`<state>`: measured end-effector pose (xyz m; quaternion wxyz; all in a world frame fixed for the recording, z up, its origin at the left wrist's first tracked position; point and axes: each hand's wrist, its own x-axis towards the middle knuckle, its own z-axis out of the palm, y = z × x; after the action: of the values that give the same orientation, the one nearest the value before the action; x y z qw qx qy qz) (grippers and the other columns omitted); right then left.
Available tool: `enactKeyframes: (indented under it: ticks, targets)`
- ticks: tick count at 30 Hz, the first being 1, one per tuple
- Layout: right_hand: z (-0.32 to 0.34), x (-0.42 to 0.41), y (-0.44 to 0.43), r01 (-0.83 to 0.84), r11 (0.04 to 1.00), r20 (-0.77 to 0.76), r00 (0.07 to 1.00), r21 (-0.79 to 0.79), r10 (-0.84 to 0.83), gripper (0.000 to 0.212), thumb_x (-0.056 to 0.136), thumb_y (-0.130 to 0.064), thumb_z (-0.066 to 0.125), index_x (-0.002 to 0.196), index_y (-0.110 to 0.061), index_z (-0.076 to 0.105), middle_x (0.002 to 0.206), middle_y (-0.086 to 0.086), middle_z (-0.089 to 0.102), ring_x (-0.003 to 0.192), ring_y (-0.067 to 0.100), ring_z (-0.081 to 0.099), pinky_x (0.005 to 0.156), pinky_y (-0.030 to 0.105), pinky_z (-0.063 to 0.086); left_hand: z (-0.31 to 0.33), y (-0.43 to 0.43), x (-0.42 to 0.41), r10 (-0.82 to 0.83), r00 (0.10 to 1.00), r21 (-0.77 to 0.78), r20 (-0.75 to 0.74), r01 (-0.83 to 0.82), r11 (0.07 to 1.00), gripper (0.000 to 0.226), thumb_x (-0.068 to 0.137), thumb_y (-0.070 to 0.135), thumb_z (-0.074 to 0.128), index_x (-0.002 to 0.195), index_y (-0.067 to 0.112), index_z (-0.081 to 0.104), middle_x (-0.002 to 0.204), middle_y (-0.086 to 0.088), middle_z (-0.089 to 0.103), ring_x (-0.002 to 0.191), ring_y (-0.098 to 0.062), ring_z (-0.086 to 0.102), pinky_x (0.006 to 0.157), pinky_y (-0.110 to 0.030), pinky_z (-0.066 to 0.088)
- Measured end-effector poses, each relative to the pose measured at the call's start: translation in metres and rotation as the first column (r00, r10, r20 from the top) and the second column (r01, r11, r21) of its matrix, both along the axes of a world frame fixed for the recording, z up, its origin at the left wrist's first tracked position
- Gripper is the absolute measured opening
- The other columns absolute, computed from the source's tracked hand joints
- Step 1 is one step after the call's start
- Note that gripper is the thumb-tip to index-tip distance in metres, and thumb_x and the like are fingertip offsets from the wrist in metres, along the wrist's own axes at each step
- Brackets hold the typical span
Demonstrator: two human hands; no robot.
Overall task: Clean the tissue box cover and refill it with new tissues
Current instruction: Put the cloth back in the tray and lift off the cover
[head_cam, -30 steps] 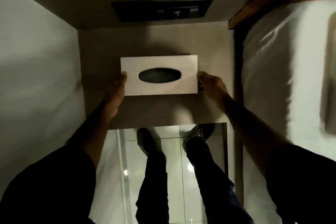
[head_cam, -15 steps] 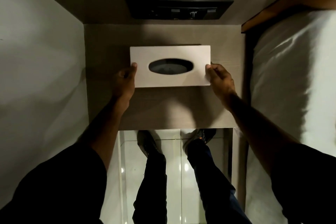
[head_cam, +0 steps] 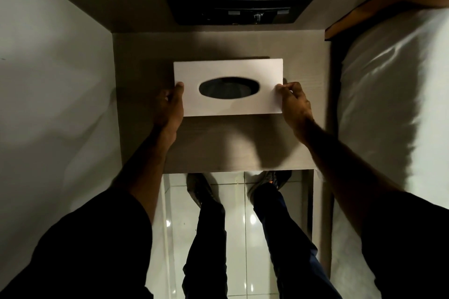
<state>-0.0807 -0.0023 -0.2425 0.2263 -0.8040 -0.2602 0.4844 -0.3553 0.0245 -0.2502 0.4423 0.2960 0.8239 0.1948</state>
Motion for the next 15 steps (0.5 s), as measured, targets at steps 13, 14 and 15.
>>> enactKeyframes:
  ticks: [13, 14, 15]
  targets:
    - [0.013, -0.004, 0.015, -0.167, 0.985, 0.146, 0.974, -0.044, 0.171, 0.032, 0.099, -0.046, 0.039, 0.114, -0.021, 0.052, 0.102, 0.004, 0.052, 0.077, 0.016, 0.048, 0.056, 0.022, 0.032, 0.006, 0.01, 0.0, -0.026, 0.999, -0.051, -0.036, 0.024, 0.998, 0.058, 0.092, 0.058, 0.047, 0.131, 0.015, 0.048, 0.096, 0.009, 0.051, 0.08, -0.007, 0.046, 0.068, -0.024, 0.034]
    - [0.013, -0.004, 0.017, -0.156, 0.987, 0.149, 0.976, -0.035, 0.16, 0.034, 0.098, -0.046, 0.039, 0.115, -0.02, 0.053, 0.103, 0.004, 0.053, 0.081, 0.019, 0.049, 0.06, 0.023, 0.034, 0.005, 0.009, 0.001, -0.028, 0.999, -0.054, -0.028, 0.027, 0.998, 0.06, 0.092, 0.058, 0.046, 0.135, 0.015, 0.045, 0.111, 0.004, 0.054, 0.094, -0.013, 0.051, 0.075, -0.026, 0.034]
    - [0.013, -0.005, 0.018, -0.141, 0.99, 0.146, 0.979, -0.031, 0.144, 0.034, 0.098, -0.046, 0.04, 0.114, -0.02, 0.054, 0.103, 0.005, 0.053, 0.084, 0.021, 0.049, 0.068, 0.025, 0.036, 0.005, 0.007, 0.002, -0.026, 0.999, -0.061, -0.03, 0.024, 0.998, 0.063, 0.092, 0.058, 0.046, 0.138, 0.015, 0.043, 0.126, -0.003, 0.053, 0.107, -0.02, 0.051, 0.081, -0.029, 0.035]
